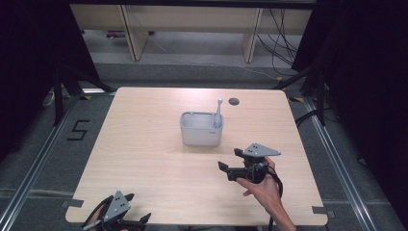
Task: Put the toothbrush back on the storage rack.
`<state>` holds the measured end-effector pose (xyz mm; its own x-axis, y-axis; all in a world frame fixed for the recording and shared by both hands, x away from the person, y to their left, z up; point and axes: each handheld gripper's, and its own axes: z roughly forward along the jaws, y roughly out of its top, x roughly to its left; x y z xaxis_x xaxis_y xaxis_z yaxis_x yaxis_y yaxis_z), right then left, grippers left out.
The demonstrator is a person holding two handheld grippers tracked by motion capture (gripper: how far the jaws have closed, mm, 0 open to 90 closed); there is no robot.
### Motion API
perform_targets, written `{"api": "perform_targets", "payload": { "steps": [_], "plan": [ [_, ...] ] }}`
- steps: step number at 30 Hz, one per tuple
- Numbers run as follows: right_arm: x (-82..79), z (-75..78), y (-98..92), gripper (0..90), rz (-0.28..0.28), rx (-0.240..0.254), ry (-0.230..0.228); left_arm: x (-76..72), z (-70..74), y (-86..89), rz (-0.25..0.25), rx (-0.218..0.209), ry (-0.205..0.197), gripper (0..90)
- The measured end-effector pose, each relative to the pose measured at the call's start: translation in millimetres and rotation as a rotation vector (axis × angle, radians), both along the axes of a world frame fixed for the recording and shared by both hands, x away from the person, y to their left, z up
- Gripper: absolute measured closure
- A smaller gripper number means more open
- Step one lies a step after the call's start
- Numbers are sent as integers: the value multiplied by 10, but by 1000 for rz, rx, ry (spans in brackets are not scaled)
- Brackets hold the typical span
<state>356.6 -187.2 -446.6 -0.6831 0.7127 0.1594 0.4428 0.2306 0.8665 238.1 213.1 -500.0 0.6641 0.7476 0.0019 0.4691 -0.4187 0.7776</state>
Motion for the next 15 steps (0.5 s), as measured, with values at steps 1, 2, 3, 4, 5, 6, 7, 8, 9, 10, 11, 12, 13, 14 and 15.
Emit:
{"api": "perform_targets", "payload": {
  "steps": [1,2,3,4,5,6,7,8,9,10,11,12,13,14,15],
  "plan": [
    [-23,-16,13,203,-6,7,8,0,0,0,0,-1,0,147],
    [-53,-41,21,204,-2,-3,20,1,0,0,0,-1,0,148],
    [-54,-59,20,203,12,-12,11,1,0,0,0,0,0,147],
    [-54,-59,20,203,12,-12,11,1,-1,0,0,1,0,147],
    [-77,-73,29,203,7,-6,27,8,6,16,-7,28,0,147],
    [-68,-87,12,203,24,-27,7,6,4,11,-5,20,0,147],
    [-108,-111,23,203,12,-22,41,1,0,0,0,0,1,147],
    [-108,-111,23,203,12,-22,41,1,0,0,0,0,1,147],
    [-117,-143,26,203,21,-16,37,1,1,0,0,-1,0,147],
    [-125,-142,13,203,26,-30,40,1,1,0,-1,0,-1,147],
    [-125,-142,13,203,26,-30,40,1,1,0,-1,0,-1,147],
    [-119,-158,7,203,31,-37,8,7,8,14,-6,26,-3,147],
    [-138,-161,8,203,28,-29,33,6,8,14,-7,26,-3,147],
    [-154,-165,11,204,26,-15,50,6,8,15,-8,27,-3,147],
    [-184,-170,2,204,21,-22,54,-1,3,1,-1,1,-3,147]
  ]
}}
